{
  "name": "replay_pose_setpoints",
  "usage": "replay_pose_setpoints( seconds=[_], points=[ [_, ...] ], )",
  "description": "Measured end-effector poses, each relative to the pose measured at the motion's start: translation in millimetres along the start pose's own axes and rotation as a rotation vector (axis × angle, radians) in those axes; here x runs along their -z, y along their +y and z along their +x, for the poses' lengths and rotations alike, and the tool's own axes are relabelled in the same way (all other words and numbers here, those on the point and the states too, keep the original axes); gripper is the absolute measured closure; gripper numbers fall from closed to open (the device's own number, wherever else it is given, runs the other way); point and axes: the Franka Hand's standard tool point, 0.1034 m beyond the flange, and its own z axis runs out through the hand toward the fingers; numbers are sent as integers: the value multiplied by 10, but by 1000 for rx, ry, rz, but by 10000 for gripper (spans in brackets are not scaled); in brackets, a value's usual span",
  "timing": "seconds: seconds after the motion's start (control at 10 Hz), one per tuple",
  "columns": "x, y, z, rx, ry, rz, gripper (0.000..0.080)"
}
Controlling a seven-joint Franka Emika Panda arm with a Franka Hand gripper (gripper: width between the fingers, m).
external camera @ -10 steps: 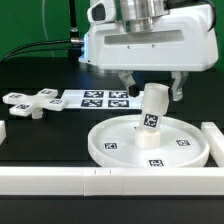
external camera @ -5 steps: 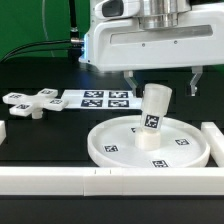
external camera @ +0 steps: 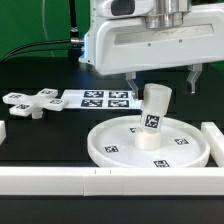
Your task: Assemble round table
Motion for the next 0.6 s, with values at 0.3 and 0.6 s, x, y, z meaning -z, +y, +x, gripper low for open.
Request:
replay_pose_setpoints(
  seconds=[0.3,0.6],
  points=[
    [-10,15,-9,175,-5,-9,151],
    [-20,38,-20,353,-10,-13,151]
  ],
)
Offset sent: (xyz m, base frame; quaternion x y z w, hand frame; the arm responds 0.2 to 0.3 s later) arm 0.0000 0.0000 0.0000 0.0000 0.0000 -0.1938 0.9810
